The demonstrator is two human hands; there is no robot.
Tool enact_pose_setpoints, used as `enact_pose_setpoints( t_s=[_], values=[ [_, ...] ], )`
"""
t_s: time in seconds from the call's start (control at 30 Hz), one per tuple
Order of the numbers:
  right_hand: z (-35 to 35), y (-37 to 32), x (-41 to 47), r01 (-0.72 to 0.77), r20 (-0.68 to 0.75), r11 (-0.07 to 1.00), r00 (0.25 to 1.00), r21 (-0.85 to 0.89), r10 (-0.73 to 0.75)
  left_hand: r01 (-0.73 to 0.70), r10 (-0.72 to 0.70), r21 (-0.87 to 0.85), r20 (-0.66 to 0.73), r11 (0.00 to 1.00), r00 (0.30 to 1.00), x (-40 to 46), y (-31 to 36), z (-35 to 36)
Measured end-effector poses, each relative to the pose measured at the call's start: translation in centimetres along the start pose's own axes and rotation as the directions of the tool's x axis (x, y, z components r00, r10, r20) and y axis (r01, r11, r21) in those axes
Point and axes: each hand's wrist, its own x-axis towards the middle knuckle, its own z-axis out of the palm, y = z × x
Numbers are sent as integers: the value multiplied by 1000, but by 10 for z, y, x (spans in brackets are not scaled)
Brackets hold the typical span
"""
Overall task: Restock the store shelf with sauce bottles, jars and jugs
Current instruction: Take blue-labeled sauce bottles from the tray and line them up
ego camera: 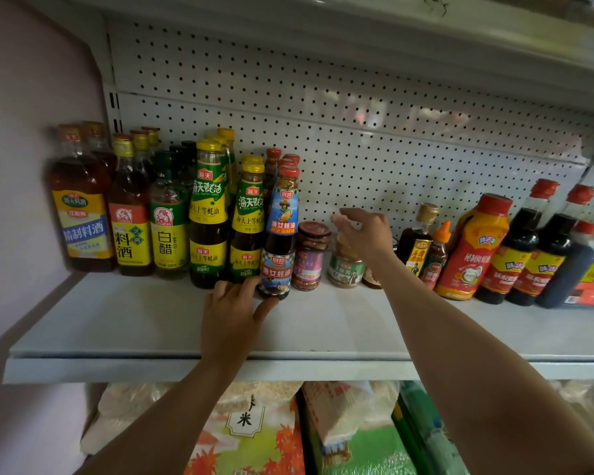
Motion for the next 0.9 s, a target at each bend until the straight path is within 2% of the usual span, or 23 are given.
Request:
enact_pose_setpoints(
  t_s=[0.07, 0.2, 0.27, 0.4, 0.53, 0.7, 0.9],
  values=[
    [-6, 11, 1, -30, -24, 999, 999, -21, 29, -3, 3, 7, 6, 1000, 1000, 0, 1, -1],
    [2, 1, -2, 41, 87, 999, 995, -23, -39, 2, -2, 40, 9, 999, 1000, 1, 2, -1],
    [9, -7, -4, 6, 117, 1000, 993, -18, -4, -9, 9, 58, -3, 998, 1000, -1, 2, 0],
    [5, -15, -10, 12, 102, 1000, 995, -13, -10, 5, -5, 5, -15, 1000, 1000, -1, 0, 1],
    [2, -18, -9, 61, 123, 991, 991, -122, -46, 16, -15, 14, -21, 1000, 1000, -1, 0, 2],
    [-7, -23, -4, 133, 232, 962, 970, -240, -76, 60, -61, 23, 15, 998, 998, -1, 1, 2],
    [-13, -23, -5, 163, 283, 970, 953, -179, -108, 63, -63, 26, 20, 998, 998, -1, 3, 0]
  ],
)
